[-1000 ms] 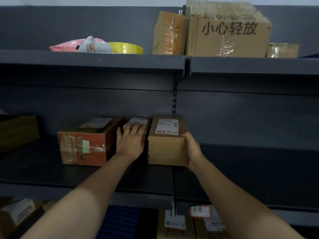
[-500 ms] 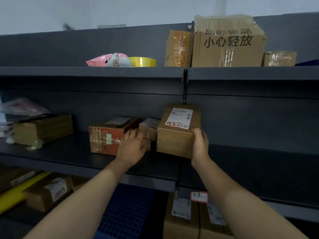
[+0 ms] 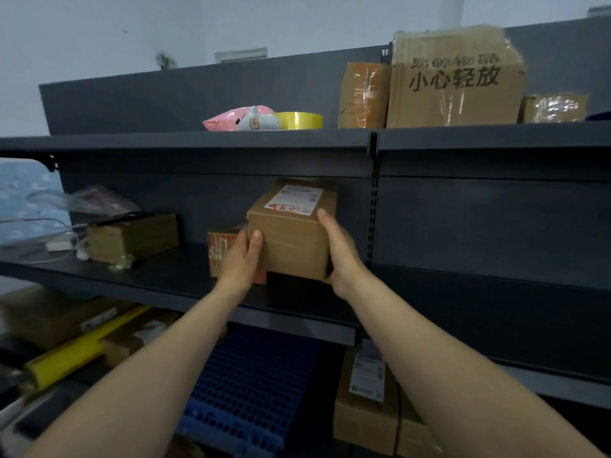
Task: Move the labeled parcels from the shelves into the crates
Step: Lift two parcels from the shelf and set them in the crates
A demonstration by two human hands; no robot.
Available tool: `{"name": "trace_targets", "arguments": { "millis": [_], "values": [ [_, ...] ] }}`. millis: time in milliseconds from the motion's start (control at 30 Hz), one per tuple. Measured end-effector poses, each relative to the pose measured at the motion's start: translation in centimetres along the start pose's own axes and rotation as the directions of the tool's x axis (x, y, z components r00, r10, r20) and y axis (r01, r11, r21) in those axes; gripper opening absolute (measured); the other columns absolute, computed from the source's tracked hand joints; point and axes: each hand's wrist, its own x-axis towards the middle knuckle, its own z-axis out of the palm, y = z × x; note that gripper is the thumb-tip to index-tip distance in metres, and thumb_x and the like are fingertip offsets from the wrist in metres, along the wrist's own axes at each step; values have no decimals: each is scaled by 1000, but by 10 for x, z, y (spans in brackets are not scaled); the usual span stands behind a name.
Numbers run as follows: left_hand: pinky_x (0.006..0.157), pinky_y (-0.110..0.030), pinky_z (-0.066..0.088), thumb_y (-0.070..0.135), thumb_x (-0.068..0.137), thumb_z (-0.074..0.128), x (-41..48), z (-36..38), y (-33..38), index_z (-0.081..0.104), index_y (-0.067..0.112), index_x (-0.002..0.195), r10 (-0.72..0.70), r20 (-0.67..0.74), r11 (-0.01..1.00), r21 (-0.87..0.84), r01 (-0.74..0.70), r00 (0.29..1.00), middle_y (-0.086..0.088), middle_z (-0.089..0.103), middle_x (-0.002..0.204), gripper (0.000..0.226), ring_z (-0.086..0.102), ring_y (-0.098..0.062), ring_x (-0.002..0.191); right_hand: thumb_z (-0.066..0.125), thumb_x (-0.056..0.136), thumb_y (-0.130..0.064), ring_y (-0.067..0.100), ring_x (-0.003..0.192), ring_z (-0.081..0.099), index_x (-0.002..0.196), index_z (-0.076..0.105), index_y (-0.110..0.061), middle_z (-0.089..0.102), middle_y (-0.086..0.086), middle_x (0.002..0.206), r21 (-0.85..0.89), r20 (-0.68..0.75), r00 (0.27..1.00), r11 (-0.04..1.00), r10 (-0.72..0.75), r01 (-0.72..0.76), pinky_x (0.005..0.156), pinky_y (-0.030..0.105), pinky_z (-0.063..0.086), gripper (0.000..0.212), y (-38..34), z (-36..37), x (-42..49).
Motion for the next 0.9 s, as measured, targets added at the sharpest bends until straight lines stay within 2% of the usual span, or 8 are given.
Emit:
{"name": "trace_targets", "arguments": {
  "millis": [100, 200, 300, 400, 533, 633, 733, 900],
  "values": [
    [93, -28, 34, 42, 100, 30, 23, -27, -19, 37, 21, 141, -23, -31, 1000, -4, 23, 999, 3, 46, 122, 47, 43, -15, 114, 55, 88, -59, 19, 97, 62, 137, 47, -29, 62, 2, 115, -46, 44, 999, 999, 2, 0, 81, 40, 56, 58, -2, 30, 20],
    [100, -32, 37, 43, 100, 27, 53, -52, -41, 41, 21, 138, 9, -26, 997, -77, -10, 1000, 2, 49, 128, 46, 46, -13, 117, 56, 89, -53, 20, 91, 60, 133, 49, -24, 61, 4, 109, -38, -24, 1000, 999, 0, -1, 71, 33, 52, 54, -5, 63, 48],
    [101, -28, 38, 49, 99, 22, 86, -68, -60, 49, 29, 128, -23, 16, 980, -197, 26, 1000, 8, 55, 122, 45, 49, -10, 117, 58, 80, -59, 26, 95, 63, 127, 55, -22, 64, 9, 111, 0, -98, 995, 1000, 5, -5, 82, 41, 55, 60, 0, 94, 82],
    [80, -17, 38, 51, 99, 16, 115, -73, -77, 53, 32, 119, -128, 1, 948, -292, 122, 992, 11, 55, 112, 46, 50, -4, 102, 59, 65, -66, 28, 99, 63, 124, 58, -24, 65, 9, 114, 16, -138, 990, 1000, 22, -20, 91, 48, 53, 72, 11, 116, 110],
    [94, -33, 38, 59, 96, 17, 145, -73, -110, 41, 26, 140, -275, 12, 897, -358, 260, 962, 0, 49, 134, 59, 47, -16, 116, 57, 65, -69, 28, 100, 63, 121, 59, -24, 65, 8, 111, 26, -174, 984, 999, 35, -31, 91, 48, 53, 72, 19, 132, 133],
    [90, -37, 41, 60, 96, 19, 156, -72, -127, 40, 29, 139, -370, 101, 831, -409, 378, 923, -2, 51, 130, 58, 50, -20, 113, 58, 59, -68, 27, 99, 63, 120, 59, -22, 65, 8, 111, -1, -191, 981, 999, 34, -35, 91, 47, 53, 77, 20, 140, 142],
    [72, -31, 47, 61, 95, 22, 159, -66, -134, 50, 25, 131, -379, 206, 792, -432, 432, 902, -3, 59, 119, 58, 59, -17, 97, 56, 68, -67, 26, 98, 62, 119, 58, -18, 64, 7, 111, -30, -289, 957, 1000, 0, -9, 92, 44, 52, 71, 20, 136, 146],
    [79, -41, 51, 74, 86, 26, 165, -61, -138, 57, 23, 125, -429, 331, 677, -498, 542, 840, -13, 64, 115, 71, 62, -30, 102, 44, 83, -74, 20, 104, 52, 141, 43, -19, 54, 3, 123, -86, -287, 956, 992, 59, -87, 95, 35, 42, 79, 18, 129, 145]
  ]
}}
